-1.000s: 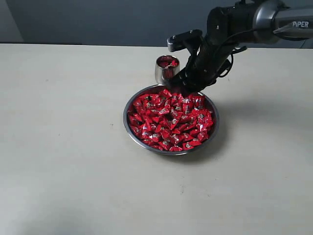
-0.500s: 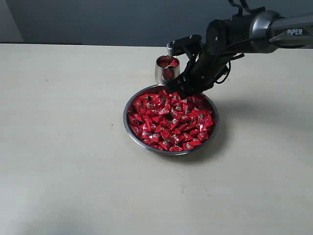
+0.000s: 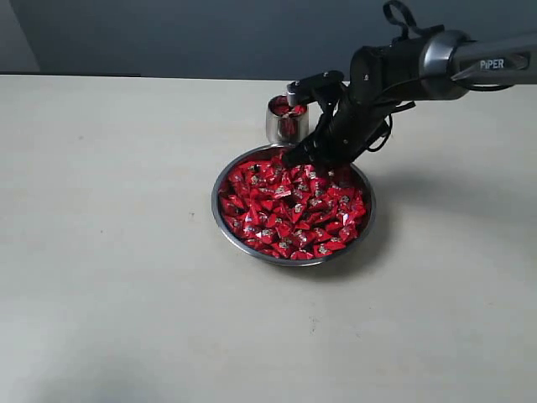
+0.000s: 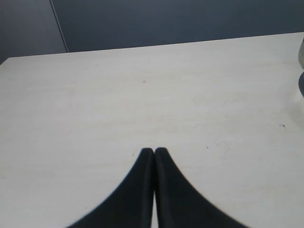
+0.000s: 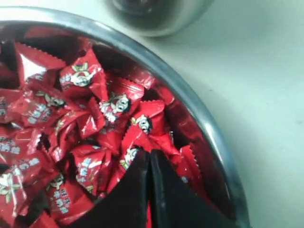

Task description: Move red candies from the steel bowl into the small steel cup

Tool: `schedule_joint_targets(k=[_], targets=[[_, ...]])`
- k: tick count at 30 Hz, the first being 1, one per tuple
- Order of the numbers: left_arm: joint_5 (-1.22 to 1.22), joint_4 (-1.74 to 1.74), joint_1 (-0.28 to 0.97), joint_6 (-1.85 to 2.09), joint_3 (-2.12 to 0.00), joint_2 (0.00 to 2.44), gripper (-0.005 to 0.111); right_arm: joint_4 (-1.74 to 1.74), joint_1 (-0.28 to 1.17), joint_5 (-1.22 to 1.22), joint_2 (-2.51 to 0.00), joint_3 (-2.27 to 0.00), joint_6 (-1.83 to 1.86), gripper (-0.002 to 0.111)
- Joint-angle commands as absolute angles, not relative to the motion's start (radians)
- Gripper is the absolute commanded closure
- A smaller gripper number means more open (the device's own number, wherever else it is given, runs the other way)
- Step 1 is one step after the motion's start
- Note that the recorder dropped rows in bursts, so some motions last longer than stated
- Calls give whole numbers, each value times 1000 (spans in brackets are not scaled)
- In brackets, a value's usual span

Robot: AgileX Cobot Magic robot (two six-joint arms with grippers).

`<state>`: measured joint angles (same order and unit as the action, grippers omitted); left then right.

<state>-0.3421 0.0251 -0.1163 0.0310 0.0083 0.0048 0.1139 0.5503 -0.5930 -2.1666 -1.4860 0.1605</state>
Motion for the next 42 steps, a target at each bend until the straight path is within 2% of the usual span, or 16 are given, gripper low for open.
schedule_joint_targets(k=[1, 7, 9, 11, 14, 16, 17, 24, 26, 27, 28, 42], targets=[[-337, 27, -108, 29, 0, 0, 106, 110, 549, -593, -2123, -1480, 163, 108], [-337, 27, -108, 29, 0, 0, 106, 110, 549, -641, -2094, -1480, 163, 108], [-337, 27, -108, 29, 0, 0, 106, 110, 549, -654, -2097, -1480, 163, 105], [-337, 27, -108, 29, 0, 0, 106, 114, 549, -656, -2104, -1480, 163, 95], [-337, 27, -108, 29, 0, 0, 106, 114, 549, -648, -2117, -1480, 163, 72], [-337, 27, -108, 29, 0, 0, 106, 119, 549, -638, -2125, -1480, 163, 62], [-337, 27, -108, 29, 0, 0, 106, 121, 549, -633, -2133, -1480, 163, 60], [-337, 27, -108, 29, 0, 0, 106, 136, 549, -585, -2184, -1480, 163, 69], [-337, 27, -108, 29, 0, 0, 106, 141, 549, -583, -2186, -1480, 163, 84], [-337, 27, -108, 29, 0, 0, 106, 141, 549, -583, -2186, -1480, 163, 103], [-337, 27, -108, 29, 0, 0, 106, 141, 549, -583, -2186, -1480, 163, 108], [-337, 27, -108, 29, 0, 0, 106, 185, 559, -649, -2012, -1473, 185, 108]])
